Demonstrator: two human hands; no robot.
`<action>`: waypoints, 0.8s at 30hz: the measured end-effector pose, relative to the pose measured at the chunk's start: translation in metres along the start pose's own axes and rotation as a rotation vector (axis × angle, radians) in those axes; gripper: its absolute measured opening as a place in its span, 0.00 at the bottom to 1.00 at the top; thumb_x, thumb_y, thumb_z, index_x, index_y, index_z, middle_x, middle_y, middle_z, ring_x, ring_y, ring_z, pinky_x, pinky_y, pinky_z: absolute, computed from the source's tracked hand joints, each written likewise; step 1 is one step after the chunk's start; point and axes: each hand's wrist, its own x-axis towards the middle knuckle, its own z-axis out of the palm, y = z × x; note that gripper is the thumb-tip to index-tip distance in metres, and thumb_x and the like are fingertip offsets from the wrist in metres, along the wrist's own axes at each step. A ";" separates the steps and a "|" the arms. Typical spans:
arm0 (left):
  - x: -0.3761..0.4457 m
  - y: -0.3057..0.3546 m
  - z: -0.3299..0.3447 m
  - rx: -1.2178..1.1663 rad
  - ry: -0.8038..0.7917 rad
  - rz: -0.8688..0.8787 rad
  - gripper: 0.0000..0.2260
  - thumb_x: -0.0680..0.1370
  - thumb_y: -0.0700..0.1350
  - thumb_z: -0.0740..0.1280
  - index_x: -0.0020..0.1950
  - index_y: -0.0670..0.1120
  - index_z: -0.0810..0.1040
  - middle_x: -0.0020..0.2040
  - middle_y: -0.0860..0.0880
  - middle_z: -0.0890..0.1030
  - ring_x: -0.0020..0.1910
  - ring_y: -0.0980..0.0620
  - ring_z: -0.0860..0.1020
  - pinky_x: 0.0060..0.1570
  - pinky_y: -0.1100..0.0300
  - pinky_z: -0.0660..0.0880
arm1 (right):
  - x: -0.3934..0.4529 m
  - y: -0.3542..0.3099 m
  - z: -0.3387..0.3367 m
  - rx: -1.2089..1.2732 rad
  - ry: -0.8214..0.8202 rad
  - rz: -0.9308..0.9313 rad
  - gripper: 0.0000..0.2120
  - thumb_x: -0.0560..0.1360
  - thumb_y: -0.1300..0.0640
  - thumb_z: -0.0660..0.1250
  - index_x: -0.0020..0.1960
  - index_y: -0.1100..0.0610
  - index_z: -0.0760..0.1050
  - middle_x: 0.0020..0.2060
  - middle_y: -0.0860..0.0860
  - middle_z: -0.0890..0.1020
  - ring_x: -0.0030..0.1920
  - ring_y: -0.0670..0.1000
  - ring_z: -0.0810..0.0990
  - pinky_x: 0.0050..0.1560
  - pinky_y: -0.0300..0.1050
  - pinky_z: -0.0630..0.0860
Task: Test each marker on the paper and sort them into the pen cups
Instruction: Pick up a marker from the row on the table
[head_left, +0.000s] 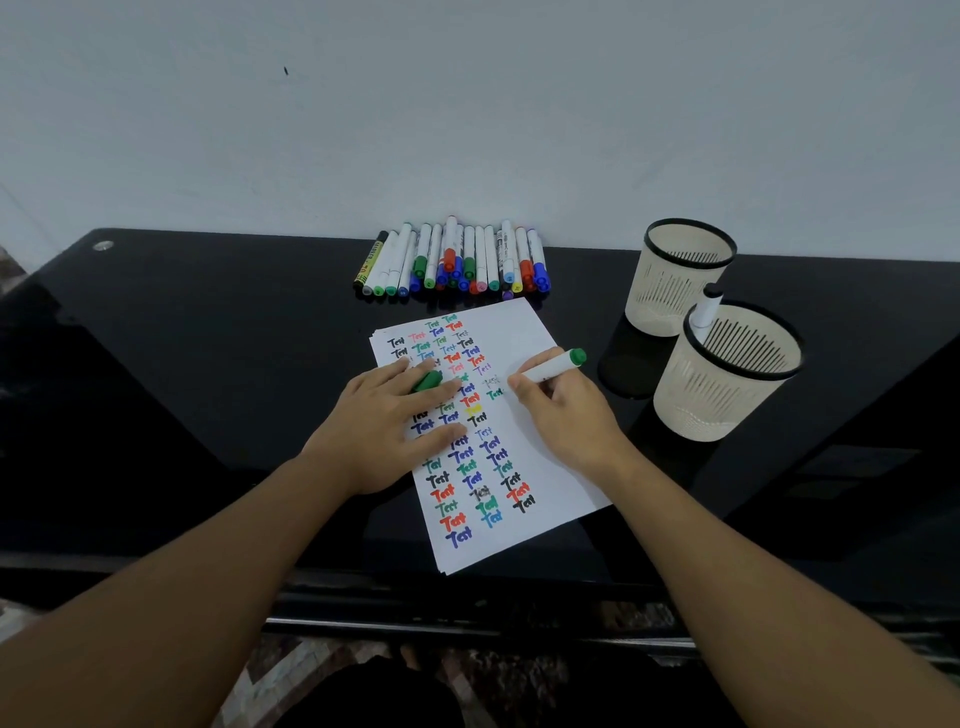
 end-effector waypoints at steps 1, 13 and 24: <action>0.000 0.000 0.000 0.001 -0.002 -0.001 0.29 0.77 0.77 0.48 0.77 0.72 0.56 0.83 0.59 0.51 0.82 0.54 0.48 0.79 0.49 0.47 | 0.000 0.000 0.000 -0.007 -0.001 -0.006 0.15 0.83 0.44 0.64 0.54 0.56 0.78 0.46 0.54 0.83 0.48 0.54 0.83 0.55 0.60 0.81; -0.002 0.003 -0.005 -0.341 0.233 -0.216 0.30 0.76 0.65 0.68 0.76 0.56 0.70 0.73 0.54 0.67 0.73 0.54 0.64 0.69 0.55 0.66 | -0.001 0.011 -0.003 0.203 0.056 -0.172 0.04 0.84 0.49 0.65 0.56 0.41 0.76 0.39 0.44 0.81 0.41 0.44 0.80 0.56 0.59 0.81; 0.005 0.010 0.008 -0.240 0.435 -0.241 0.12 0.81 0.53 0.69 0.63 0.53 0.81 0.56 0.53 0.77 0.56 0.52 0.69 0.55 0.56 0.68 | 0.001 0.013 -0.004 0.204 -0.113 -0.089 0.26 0.80 0.51 0.56 0.74 0.28 0.64 0.67 0.41 0.77 0.68 0.45 0.73 0.70 0.52 0.70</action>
